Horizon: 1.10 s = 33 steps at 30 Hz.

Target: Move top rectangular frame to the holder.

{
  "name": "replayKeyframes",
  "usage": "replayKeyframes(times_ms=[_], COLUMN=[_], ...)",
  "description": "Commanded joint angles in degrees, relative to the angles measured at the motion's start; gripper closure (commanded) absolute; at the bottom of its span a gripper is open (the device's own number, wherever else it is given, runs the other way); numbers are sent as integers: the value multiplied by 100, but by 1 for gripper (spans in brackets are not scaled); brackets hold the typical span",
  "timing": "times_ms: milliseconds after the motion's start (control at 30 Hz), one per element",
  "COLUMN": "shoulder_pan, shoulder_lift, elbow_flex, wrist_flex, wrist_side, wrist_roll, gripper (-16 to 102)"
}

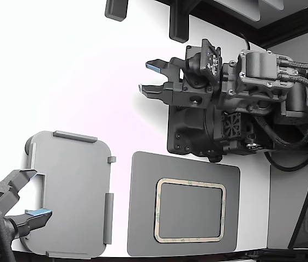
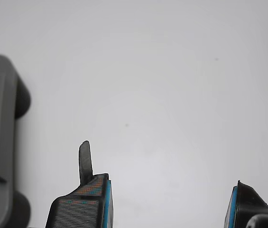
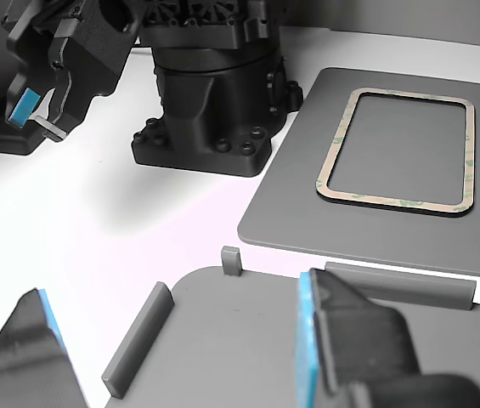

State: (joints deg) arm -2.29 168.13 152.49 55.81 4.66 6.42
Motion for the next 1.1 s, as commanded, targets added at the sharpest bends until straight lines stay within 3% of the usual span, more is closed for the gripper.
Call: replayKeyframes(times_ms=[0,533,933,1067], shoulder_pan=[-70,-62,-26,316], shoulder_lift=[114,105,-659,-1345], elbow_flex=[-132,-308,-1134,-1705], wrist_flex=[-35,-35,-483,-158], wrist_side=[53,-62,-1178,-1415], wrist_roll=[44,-62,-1336,-2004], gripper=[-14,-14,-14,-14])
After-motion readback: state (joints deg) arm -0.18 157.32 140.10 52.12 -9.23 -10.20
